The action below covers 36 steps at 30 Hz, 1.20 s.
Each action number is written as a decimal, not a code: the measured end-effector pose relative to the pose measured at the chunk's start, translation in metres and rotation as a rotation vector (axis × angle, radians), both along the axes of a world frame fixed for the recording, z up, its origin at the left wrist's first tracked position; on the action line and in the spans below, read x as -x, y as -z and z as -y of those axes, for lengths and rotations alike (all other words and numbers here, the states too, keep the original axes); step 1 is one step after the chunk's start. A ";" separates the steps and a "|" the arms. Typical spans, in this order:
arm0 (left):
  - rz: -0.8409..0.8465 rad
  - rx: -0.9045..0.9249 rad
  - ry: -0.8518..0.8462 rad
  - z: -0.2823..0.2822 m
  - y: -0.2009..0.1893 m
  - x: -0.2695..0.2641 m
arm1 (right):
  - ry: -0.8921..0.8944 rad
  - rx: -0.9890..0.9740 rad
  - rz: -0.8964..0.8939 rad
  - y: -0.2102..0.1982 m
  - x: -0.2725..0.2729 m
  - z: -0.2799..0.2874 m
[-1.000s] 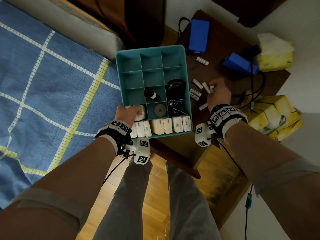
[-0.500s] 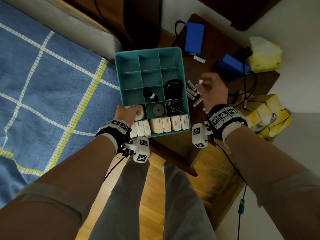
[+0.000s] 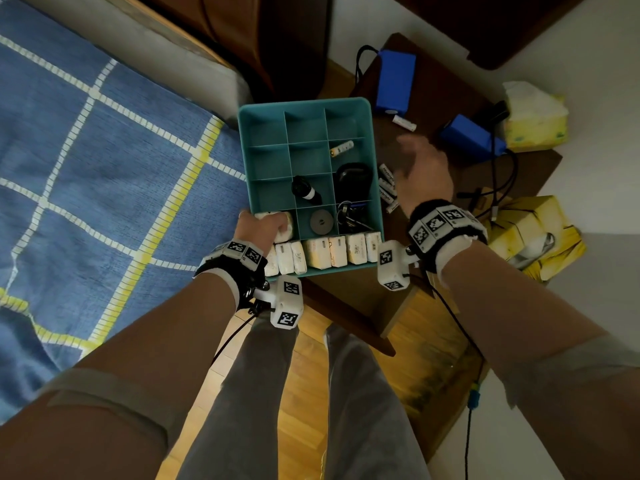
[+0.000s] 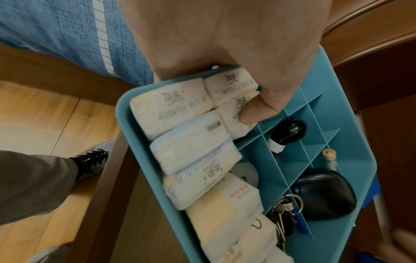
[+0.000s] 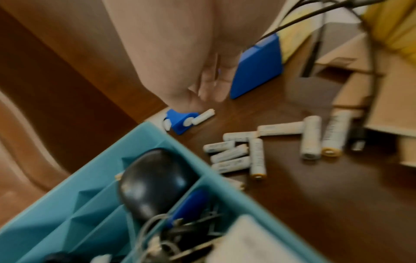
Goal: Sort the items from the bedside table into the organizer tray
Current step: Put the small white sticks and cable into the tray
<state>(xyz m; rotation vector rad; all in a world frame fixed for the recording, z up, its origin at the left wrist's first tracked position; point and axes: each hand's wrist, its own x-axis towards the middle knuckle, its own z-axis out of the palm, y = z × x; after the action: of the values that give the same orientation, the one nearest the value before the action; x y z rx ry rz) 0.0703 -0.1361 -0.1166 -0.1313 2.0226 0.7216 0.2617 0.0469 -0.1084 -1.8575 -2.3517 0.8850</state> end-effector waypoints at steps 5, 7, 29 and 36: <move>-0.032 0.014 0.014 0.002 -0.001 0.001 | -0.061 0.362 0.265 0.015 -0.031 -0.002; -0.035 0.017 0.012 0.003 -0.001 0.004 | -0.136 0.408 0.296 0.024 -0.030 0.001; -0.045 0.007 -0.027 0.003 0.015 0.017 | -0.149 0.224 0.301 0.060 0.012 -0.006; -0.049 0.002 -0.024 0.002 0.016 0.013 | -0.206 0.223 0.286 0.057 0.006 -0.005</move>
<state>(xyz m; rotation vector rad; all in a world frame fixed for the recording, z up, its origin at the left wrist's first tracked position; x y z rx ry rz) 0.0572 -0.1385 -0.1321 -0.1403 2.0718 0.7440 0.2558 0.0522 -0.1657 -1.9638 -2.7593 0.9958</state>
